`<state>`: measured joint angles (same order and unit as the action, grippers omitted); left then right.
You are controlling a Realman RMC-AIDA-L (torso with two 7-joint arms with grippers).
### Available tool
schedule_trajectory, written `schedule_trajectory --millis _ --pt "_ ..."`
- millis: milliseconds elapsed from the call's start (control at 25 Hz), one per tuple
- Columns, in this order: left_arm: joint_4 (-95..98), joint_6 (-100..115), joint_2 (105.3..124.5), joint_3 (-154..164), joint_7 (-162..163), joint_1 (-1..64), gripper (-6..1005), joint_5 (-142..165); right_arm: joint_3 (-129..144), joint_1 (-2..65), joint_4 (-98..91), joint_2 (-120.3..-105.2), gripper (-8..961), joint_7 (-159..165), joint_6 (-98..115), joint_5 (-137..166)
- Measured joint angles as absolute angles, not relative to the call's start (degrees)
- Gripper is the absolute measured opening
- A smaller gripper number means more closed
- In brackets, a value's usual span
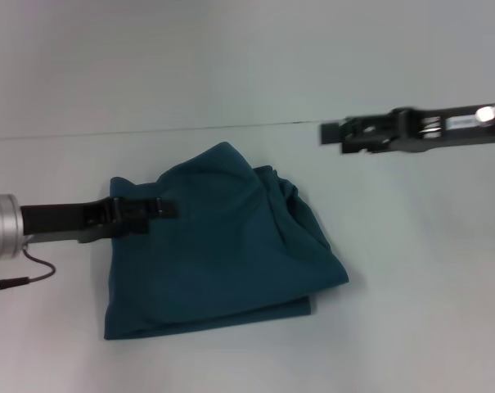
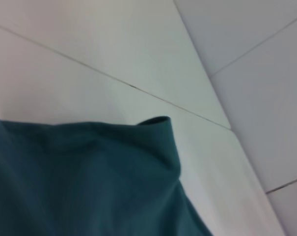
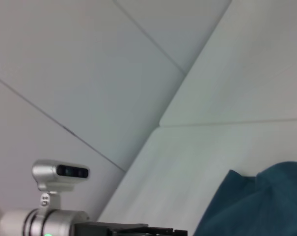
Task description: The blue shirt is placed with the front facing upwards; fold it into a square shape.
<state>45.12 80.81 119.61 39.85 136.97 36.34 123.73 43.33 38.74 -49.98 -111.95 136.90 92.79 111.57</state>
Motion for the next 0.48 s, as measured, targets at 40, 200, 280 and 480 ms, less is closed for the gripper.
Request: schedule_trajectory --millis 40,200,280,480 --pt "45.7 80.7 119.53 40.0 136.9 36.3 796 124.4 42.9 38.3 -50.0 -111.47 787 136.9 93.5 110.7" --pt "48.3 80.6 119.43 40.1 136.7 36.1 797 128.2 41.7 37.8 -49.6 -110.00 919 136.9 95.4 109.7" --pt "49.2 80.5 119.43 40.0 136.7 36.0 798 130.0 41.5 37.8 -49.5 -109.73 950 136.9 95.9 109.7" --pt "50.2 79.7 119.27 40.0 137.0 36.2 799 134.0 41.4 37.9 -49.5 -109.67 945 137.0 96.0 109.9"
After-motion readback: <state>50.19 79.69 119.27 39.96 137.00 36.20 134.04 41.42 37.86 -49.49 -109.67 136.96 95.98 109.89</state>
